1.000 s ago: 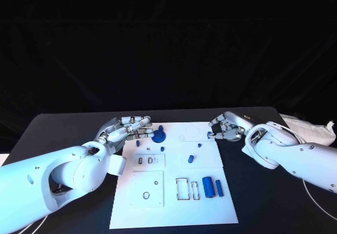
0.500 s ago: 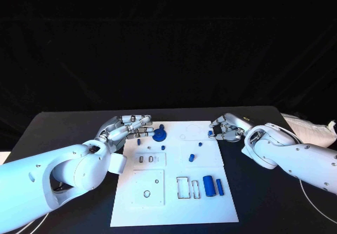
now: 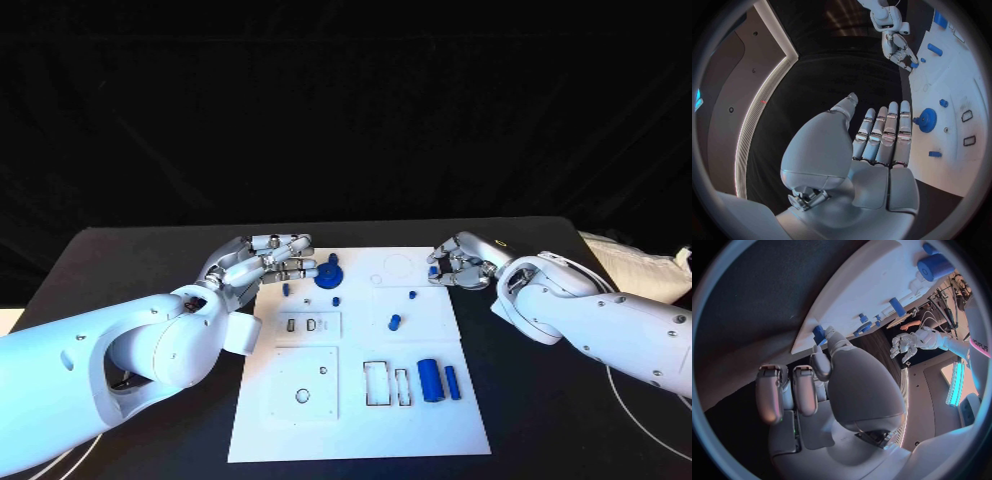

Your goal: Assemble the parts on the task board

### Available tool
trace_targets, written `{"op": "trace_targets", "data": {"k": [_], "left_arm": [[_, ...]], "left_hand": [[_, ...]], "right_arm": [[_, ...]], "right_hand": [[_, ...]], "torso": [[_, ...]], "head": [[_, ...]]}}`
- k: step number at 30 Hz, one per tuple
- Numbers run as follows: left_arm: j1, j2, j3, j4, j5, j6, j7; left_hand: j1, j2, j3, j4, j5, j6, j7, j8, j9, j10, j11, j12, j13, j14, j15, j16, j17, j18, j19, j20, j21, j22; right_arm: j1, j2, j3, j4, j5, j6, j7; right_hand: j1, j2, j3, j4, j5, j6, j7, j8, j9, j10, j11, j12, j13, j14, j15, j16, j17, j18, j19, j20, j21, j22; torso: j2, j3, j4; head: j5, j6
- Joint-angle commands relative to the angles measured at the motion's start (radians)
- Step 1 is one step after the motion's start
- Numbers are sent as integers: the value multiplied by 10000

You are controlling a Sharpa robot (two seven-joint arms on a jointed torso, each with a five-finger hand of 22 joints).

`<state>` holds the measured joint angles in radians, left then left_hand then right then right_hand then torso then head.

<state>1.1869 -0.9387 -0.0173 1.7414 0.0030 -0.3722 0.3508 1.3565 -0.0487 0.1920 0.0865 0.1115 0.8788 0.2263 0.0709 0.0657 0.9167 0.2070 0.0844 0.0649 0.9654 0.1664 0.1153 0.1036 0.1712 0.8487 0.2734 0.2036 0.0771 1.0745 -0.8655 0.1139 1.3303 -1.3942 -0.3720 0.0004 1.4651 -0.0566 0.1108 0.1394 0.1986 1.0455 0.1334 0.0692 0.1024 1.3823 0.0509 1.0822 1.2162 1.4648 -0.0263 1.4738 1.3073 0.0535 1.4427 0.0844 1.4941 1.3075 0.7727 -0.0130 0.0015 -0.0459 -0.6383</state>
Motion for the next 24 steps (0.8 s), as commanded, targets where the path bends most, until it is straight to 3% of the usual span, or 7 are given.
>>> {"op": "trace_targets", "data": {"k": [1, 24], "left_arm": [[7, 13, 5, 10, 12, 202, 90], [6, 45, 5, 7, 12, 246, 71]], "left_hand": [[14, 86, 0, -66, 27, -27, 337, -42, -5, -2, 56, -58, 0, 2, 51, -52, 10, 94, 30, 29, -26, -9], [14, 86, 0, -66, 27, -27, 337, -42, -5, -2, 56, -58, 0, 2, 51, -52, 10, 94, 30, 29, -26, -9]], "right_arm": [[-10, 28, 5, -20, -37, 227, 62], [-11, 78, 9, -92, -110, 357, -7]], "right_hand": [[77, 91, 64, 4, -58, 98, -19, 66, 14, 45, -92, -18, -26, 718, -27, 19, 942, -121, 32, 5, -25, 896], [20, 107, 170, -47, -161, 399, -115, 110, 53, 46, -168, -58, -35, 722, -79, 25, 962, -125, 50, -40, -16, 921]], "torso": [[0, 0, -8], [-4, 10, -9]], "head": [[12, -15], [-40, -174]]}}
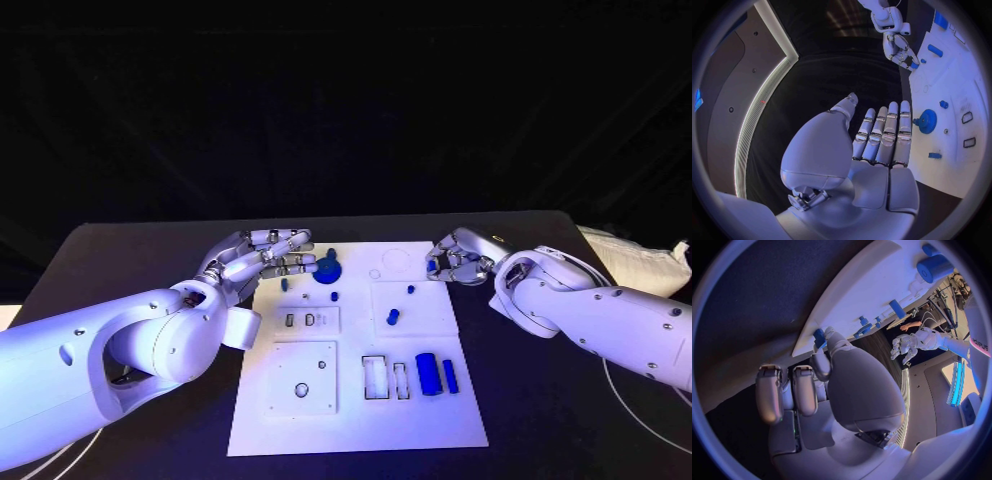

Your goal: Assemble the parts on the task board

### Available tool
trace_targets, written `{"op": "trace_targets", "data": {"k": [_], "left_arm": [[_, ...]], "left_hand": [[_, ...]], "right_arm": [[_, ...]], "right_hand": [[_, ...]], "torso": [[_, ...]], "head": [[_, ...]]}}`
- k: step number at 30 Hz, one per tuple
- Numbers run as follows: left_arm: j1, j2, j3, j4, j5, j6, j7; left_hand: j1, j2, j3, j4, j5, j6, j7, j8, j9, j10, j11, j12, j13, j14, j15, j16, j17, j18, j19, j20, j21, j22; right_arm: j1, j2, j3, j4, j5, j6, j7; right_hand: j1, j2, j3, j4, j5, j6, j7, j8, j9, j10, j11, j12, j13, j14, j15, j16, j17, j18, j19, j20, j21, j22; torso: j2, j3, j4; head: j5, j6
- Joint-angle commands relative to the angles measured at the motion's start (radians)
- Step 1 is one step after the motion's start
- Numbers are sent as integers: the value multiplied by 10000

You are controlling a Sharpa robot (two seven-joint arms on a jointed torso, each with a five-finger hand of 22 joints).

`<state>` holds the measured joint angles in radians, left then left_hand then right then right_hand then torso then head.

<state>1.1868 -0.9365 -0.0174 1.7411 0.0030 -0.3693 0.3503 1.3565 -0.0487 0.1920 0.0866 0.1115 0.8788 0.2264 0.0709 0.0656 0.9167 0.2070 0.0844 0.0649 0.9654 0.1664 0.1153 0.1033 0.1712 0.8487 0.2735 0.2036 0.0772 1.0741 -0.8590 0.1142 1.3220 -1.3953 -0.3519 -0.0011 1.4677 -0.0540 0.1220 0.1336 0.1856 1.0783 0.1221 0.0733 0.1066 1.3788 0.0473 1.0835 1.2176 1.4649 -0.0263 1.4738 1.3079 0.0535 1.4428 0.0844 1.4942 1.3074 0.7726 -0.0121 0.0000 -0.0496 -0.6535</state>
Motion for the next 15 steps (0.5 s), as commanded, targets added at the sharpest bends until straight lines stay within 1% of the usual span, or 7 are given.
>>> {"op": "trace_targets", "data": {"k": [1, 7, 15], "left_arm": [[7, 23, 7, 10, 12, 216, 75], [7, 20, 7, 10, 12, 212, 72], [7, 16, 6, 3, 12, 240, 77]], "left_hand": [[14, 86, 0, -66, 27, -27, 337, -42, -5, -2, 56, -57, 0, 2, 51, -52, 12, 94, 30, 29, -26, -11], [14, 86, 0, -66, 27, -27, 337, -42, -5, -2, 56, -57, 0, 2, 51, -52, 12, 94, 30, 29, -26, -11], [11, 110, 11, -90, 26, -28, 334, -40, -4, -1, 54, -59, 0, 4, 51, -56, 14, 94, 29, 30, -29, -14]], "right_arm": [[-7, 14, 6, -14, -102, 161, 1], [-7, 19, 10, -36, -141, 184, -52], [-7, 28, 13, -48, -164, 181, -75]], "right_hand": [[-7, 81, 63, 8, -35, 82, -7, 71, 12, 83, -136, -69, -47, 722, -82, 27, 960, -126, 50, -42, -16, 923], [-19, 111, 122, -21, -52, 223, -55, 106, 34, 85, -175, -82, -47, 726, -110, 37, 982, -126, 53, -67, -15, 928], [-14, 135, 189, -67, -52, 343, -103, 136, 52, 102, -214, -58, -20, 730, -141, 45, 1000, -131, 68, -94, -7, 949]], "torso": [[-4, 4, 8], [2, 0, -2], [1, 4, 8]], "head": [[-11, -26], [-11, -38], [-18, -70]]}}
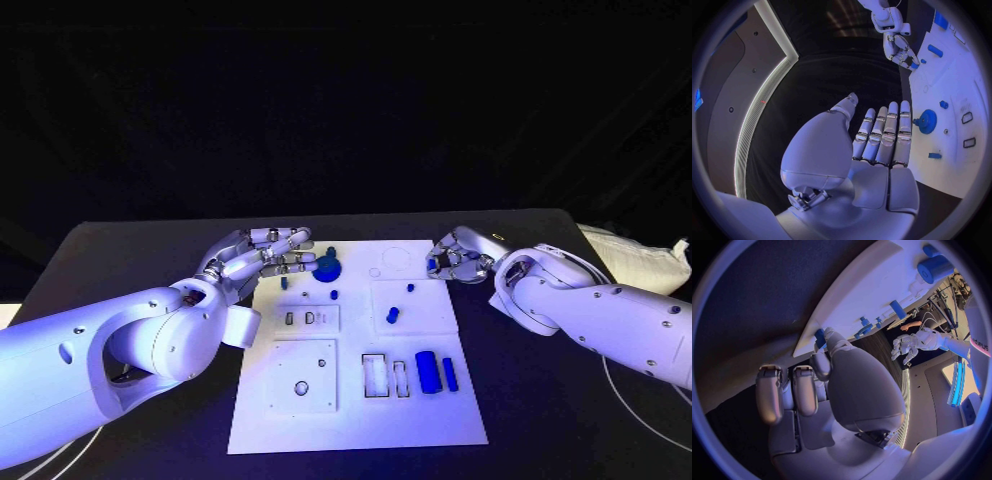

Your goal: Assemble the parts on the task board

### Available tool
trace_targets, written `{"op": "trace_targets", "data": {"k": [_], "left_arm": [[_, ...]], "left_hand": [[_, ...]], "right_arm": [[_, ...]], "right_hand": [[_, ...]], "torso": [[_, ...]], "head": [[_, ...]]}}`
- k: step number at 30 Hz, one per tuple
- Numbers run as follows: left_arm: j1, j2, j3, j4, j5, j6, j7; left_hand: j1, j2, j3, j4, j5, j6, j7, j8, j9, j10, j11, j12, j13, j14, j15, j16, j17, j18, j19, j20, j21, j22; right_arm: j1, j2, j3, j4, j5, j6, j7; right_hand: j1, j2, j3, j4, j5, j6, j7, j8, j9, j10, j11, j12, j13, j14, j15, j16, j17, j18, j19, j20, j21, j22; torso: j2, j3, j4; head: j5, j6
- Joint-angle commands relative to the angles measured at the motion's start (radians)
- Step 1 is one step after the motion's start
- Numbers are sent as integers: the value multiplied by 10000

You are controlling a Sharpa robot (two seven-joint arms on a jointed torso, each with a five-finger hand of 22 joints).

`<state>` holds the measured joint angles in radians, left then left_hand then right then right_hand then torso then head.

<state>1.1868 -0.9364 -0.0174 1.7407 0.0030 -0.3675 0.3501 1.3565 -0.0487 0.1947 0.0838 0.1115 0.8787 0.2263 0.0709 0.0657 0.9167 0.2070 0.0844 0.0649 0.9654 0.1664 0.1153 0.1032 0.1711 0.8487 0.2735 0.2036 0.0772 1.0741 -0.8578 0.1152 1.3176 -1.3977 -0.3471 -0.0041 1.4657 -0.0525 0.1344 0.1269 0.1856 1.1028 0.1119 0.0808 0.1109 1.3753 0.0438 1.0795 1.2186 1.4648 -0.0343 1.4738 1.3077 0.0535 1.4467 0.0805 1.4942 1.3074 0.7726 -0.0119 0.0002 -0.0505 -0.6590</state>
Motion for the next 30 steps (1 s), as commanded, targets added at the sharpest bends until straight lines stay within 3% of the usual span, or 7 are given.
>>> {"op": "trace_targets", "data": {"k": [1, 8, 14, 16, 18, 27, 30], "left_arm": [[7, 15, 6, 5, 12, 222, 81], [7, 7, 6, 14, 12, 220, 87], [7, 12, 6, 16, 12, 209, 92], [7, 21, 5, 18, 12, 213, 92], [7, 27, 5, 12, 12, 207, 93], [7, 29, 5, -65, 42, 198, 111], [7, 27, 5, -124, 58, 191, 134]], "left_hand": [[11, 110, -17, -62, 26, -27, 334, -41, -4, -1, 54, -59, 0, 4, 51, -56, 16, 95, 29, 30, -29, -15], [11, 110, -17, -62, 26, -27, 334, -41, -4, -1, 54, -59, 0, 4, 51, -56, 16, 95, 29, 30, -29, -15], [11, 110, -17, -62, 26, -27, 334, -41, -4, -1, 54, -59, 0, 4, 51, -56, 16, 95, 29, 30, -29, -15], [11, 110, -17, -62, 26, -27, 334, -41, -4, -1, 54, -59, 0, 4, 51, -56, 16, 95, 29, 30, -29, -15], [11, 110, -17, -62, 26, -27, 334, -41, -4, -1, 54, -59, 0, 4, 51, -56, 16, 95, 29, 30, -29, -15], [29, 111, -9, -116, 24, -28, 325, -40, -4, 9, 49, -56, 1, 5, 50, -62, 18, 96, 27, 30, -34, -19], [29, 111, -9, -116, 24, -28, 325, -40, -4, 9, 49, -56, 1, 5, 50, -62, 18, 96, 27, 30, -34, -19]], "right_arm": [[-7, 18, 3, -3, -141, 136, -46], [-7, 38, 6, 44, -127, 70, -34], [-2, 42, 84, 340, 6, -499, -241], [11, 28, 145, 594, 25, -612, -474], [43, 6, 196, 951, 79, -621, -831], [149, 210, 252, 2215, -10, -573, -1823], [133, 443, 249, 2610, -140, -465, -2069]], "right_hand": [[6, 120, 65, -1, -51, 98, 0, 61, 10, 138, -179, -18, -30, 732, -61, 44, 1002, -131, 29, -55, -7, 948], [5, 164, 142, -47, -51, 229, -46, 99, 32, 159, -216, -1, -8, 741, -94, 66, 1043, -139, 56, -86, 9, 986], [14, 299, 292, -101, -60, 335, -101, 124, 57, 183, -265, 19, 22, 752, -134, 93, 1096, -145, 77, -126, 21, 1014], [66, 431, 461, -169, -506, 349, -121, 110, 65, 180, -281, -31, -1, 755, -158, 103, 1117, -146, 78, -153, 20, 1015], [85, 480, 616, -254, -676, 331, -107, 75, 66, 116, -283, -254, -143, 752, -155, 95, 1111, -144, 74, -166, 16, 1009], [-42, 513, 757, -273, -697, 347, -109, 51, 77, 83, -279, -504, -304, 746, -157, 76, 1089, -148, 87, -169, 22, 1026], [-106, 495, 781, -269, -685, 336, -105, 34, 76, 61, -277, -609, -371, 740, -156, 57, 1061, -148, 86, -169, 20, 1024]], "torso": [[1, 5, 4], [0, 2, -2], [-8, 12, -8], [-12, 0, 5], [-15, -10, 20], [-10, -6, 13], [-10, -5, 18]], "head": [[-4, -12], [22, -24], [40, -20], [32, -5], [30, -9], [150, 6], [264, -32]]}}
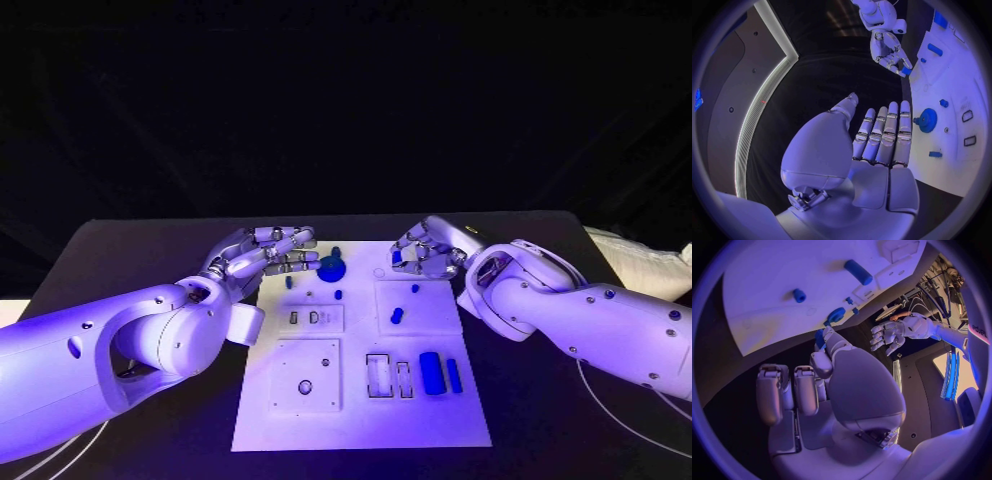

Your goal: Assemble the parts on the task board

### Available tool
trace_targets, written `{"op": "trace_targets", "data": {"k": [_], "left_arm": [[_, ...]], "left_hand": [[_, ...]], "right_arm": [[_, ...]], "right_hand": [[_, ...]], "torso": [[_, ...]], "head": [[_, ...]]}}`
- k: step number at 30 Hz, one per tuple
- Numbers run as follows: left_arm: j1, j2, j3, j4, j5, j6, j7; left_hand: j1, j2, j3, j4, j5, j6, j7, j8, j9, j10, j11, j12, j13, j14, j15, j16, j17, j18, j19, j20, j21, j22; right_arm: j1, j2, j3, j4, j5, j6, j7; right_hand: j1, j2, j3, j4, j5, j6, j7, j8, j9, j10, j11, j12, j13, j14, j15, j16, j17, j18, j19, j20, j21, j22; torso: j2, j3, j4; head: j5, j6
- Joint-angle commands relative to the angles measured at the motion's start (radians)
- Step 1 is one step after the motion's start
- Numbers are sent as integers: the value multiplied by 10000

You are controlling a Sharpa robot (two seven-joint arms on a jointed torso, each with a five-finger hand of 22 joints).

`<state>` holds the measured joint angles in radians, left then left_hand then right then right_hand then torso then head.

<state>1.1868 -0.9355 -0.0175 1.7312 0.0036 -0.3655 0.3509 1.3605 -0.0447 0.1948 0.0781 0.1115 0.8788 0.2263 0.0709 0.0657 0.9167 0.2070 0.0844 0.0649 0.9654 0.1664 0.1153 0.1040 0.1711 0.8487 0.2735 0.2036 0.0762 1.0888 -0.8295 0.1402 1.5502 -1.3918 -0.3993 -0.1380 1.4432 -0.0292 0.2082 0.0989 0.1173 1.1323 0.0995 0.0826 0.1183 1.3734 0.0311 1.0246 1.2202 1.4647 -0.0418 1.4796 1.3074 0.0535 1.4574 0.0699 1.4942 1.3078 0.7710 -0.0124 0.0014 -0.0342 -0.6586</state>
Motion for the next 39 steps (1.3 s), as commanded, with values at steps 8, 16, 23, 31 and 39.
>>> {"op": "trace_targets", "data": {"k": [8, 16, 23, 31, 39], "left_arm": [[8, 5, 6, -153, 78, 127, 198], [10, -81, 7, -193, 116, 41, 250], [10, -66, 7, -235, 146, -53, 311], [11, -16, 8, -264, 163, -109, 371], [11, -1, 8, -301, 186, -107, 375]], "left_hand": [[-11, 72, -10, -59, 24, -28, 325, -39, -4, 9, 49, -56, 1, 5, 50, -62, 9, 95, 27, 30, -34, -9], [-1, 76, -4, -81, 24, -27, 322, -38, -3, 13, 46, -55, 2, 7, 49, -64, 10, 95, 26, 30, -36, -11], [3, 78, -2, -87, 24, -26, 320, -38, -3, 15, 45, -54, 2, 6, 49, -65, 10, 95, 25, 30, -37, -12], [13, 85, 5, -107, 24, -22, 316, -35, -2, 19, 43, -53, 2, 3, 50, -69, 10, 92, 12, 32, -45, -16], [16, 89, 8, -117, 24, -20, 316, -34, -2, 22, 42, -52, 3, 2, 52, -71, 10, 90, 1, 33, -52, -20]], "right_arm": [[-241, 885, -158, 883, -930, 284, -1496], [-438, 1595, -441, 847, -1321, 647, -2227], [-465, 2111, -644, 604, -1537, 720, -2544], [-481, 2506, -734, 410, -1660, 661, -2747], [-523, 2705, -760, 325, -1735, 687, -2863]], "right_hand": [[-20, 217, 75, 31, 4, 16, 30, -19, -1, 74, -141, -154, -441, 734, -76, -24, 1032, -146, -26, -60, 15, 1012], [-67, 204, 126, 17, 63, -10, 35, -47, -7, 76, -140, -197, -463, 725, -75, -52, 988, -139, -46, -59, 0, 982], [-108, 195, 160, 12, 111, -23, 41, -63, -10, 84, -135, -200, -459, 722, -72, -66, 968, -133, -62, -57, -11, 960], [-136, 181, 195, -3, 169, -24, 42, -71, -11, 87, -134, -215, -463, 718, -71, -79, 950, -132, -65, -56, -14, 955], [-148, 173, 208, -9, 190, -23, 42, -74, -10, 94, -134, -207, -455, 719, -70, -77, 955, -130, -71, -55, -19, 946]], "torso": [[7, -10, 20], [29, -16, 1], [35, 2, 12], [26, -2, -14], [23, 5, -22]], "head": [[381, -148], [440, -232], [516, -298], [568, -325], [584, -358]]}}
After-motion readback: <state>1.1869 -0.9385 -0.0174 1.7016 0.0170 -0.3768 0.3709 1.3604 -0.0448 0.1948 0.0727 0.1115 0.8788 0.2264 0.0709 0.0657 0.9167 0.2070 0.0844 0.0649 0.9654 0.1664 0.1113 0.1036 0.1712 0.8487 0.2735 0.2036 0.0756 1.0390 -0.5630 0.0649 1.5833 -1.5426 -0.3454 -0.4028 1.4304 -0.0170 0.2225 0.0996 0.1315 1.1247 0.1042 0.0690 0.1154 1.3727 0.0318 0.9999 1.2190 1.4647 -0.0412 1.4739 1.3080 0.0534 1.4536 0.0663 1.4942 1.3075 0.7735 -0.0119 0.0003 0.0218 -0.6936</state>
